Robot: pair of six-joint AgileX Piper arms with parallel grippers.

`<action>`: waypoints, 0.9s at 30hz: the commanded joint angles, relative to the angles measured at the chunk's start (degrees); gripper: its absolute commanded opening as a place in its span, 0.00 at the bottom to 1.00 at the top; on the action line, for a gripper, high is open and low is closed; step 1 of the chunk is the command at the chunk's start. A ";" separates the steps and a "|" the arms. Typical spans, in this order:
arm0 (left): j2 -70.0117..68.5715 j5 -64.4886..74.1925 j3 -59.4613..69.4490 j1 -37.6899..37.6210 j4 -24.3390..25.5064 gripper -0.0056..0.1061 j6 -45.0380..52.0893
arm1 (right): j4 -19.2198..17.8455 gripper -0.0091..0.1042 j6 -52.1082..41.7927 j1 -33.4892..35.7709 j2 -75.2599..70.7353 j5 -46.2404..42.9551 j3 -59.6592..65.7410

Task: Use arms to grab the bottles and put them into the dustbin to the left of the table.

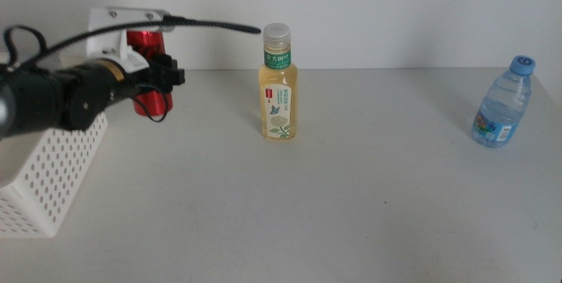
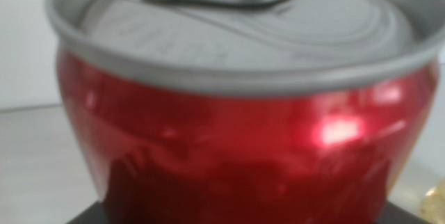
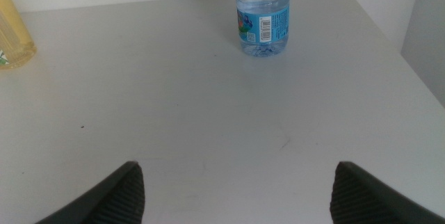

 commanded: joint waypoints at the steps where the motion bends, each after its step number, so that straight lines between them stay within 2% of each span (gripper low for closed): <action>1: -8.00 5.82 -5.76 0.05 1.56 0.05 -0.45 | -0.26 0.91 -0.59 -0.30 -1.22 -3.24 -0.49; 4: -11.56 24.39 -13.16 0.47 2.10 0.05 2.25 | -0.26 0.91 -0.59 -0.30 -1.22 -3.24 -0.49; 6: -12.38 37.00 -19.54 2.06 -0.70 0.05 6.38 | -0.26 0.91 -0.59 -0.30 -1.22 -3.24 -0.49; 9: -11.70 52.26 -27.41 7.40 -5.37 0.05 15.06 | -0.26 0.91 -0.59 -0.30 -1.22 -3.24 -0.49; 13: -10.35 67.29 -34.41 14.38 -6.07 0.04 21.13 | -0.26 0.91 -0.59 -0.30 -1.22 -3.24 -0.49; 19: -7.45 77.14 -38.62 22.27 -6.74 0.04 25.24 | -0.30 0.91 -0.59 -0.30 -1.22 -3.18 -0.49; 27: 1.02 78.26 -38.44 24.79 -4.72 0.04 25.72 | -0.30 0.91 -0.59 -0.30 -1.22 -3.18 -0.49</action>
